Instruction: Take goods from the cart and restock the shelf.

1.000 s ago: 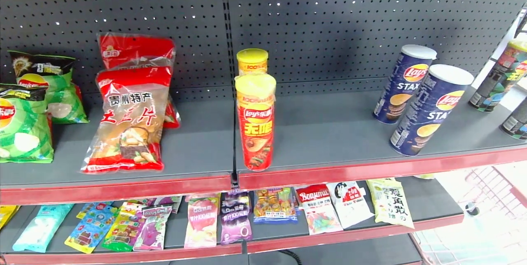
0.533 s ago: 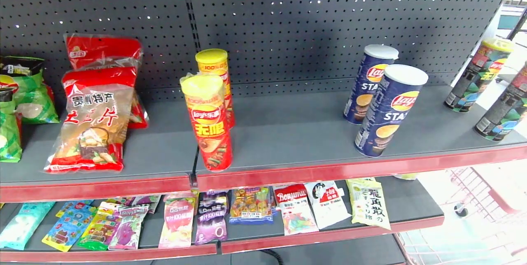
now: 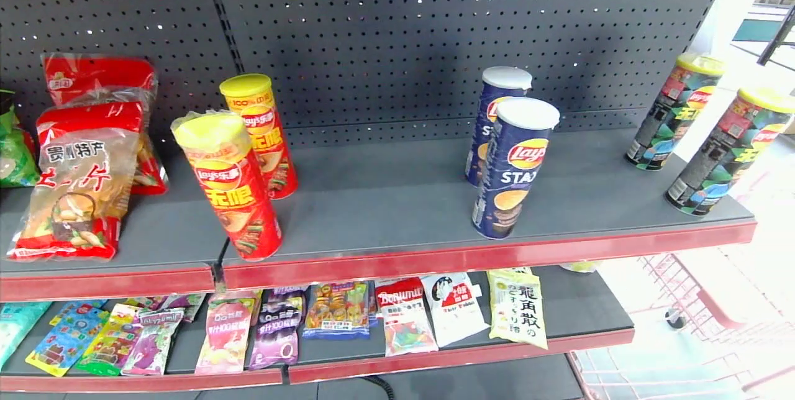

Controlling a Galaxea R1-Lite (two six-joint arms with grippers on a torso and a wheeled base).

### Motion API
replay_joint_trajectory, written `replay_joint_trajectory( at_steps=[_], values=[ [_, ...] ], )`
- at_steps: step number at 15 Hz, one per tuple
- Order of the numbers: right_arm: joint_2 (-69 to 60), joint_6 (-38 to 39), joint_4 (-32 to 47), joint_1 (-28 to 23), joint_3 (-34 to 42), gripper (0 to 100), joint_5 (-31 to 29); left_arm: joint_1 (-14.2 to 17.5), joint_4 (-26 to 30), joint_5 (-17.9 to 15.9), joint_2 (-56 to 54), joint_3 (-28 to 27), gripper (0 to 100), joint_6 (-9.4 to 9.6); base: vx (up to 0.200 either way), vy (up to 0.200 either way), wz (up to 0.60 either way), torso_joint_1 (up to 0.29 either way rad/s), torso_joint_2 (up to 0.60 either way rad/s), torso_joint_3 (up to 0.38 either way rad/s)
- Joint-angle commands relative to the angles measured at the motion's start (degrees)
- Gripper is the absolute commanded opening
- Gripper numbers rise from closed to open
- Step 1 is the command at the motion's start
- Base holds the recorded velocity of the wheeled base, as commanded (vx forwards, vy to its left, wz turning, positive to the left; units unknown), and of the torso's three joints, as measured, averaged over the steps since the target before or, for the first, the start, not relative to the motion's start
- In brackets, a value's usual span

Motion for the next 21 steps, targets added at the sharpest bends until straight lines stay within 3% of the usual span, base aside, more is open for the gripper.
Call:
replay_joint_trajectory(
  at_steps=[1,11,16,21],
  values=[
    [0.1,0.0,0.1,0.0,0.0,100,0.0,0.0,0.0,0.0,0.1,0.0,100,0.00,0.000,-0.200,0.00,0.002,0.00,-0.002],
    [0.0,-0.1,0.0,0.0,0.0,100,-0.1,0.0,0.0,0.0,0.1,0.0,100,0.00,0.000,-0.200,0.00,0.000,0.00,0.004],
    [0.0,-0.1,0.0,0.0,0.0,100,-0.1,0.1,0.0,0.0,0.1,0.0,100,0.00,0.000,0.000,0.00,0.000,0.00,0.000],
    [0.0,-0.1,0.0,0.0,0.0,100,-0.1,0.0,0.0,0.0,0.1,0.0,100,0.00,0.000,0.000,0.36,0.002,0.01,0.004]
  ],
)
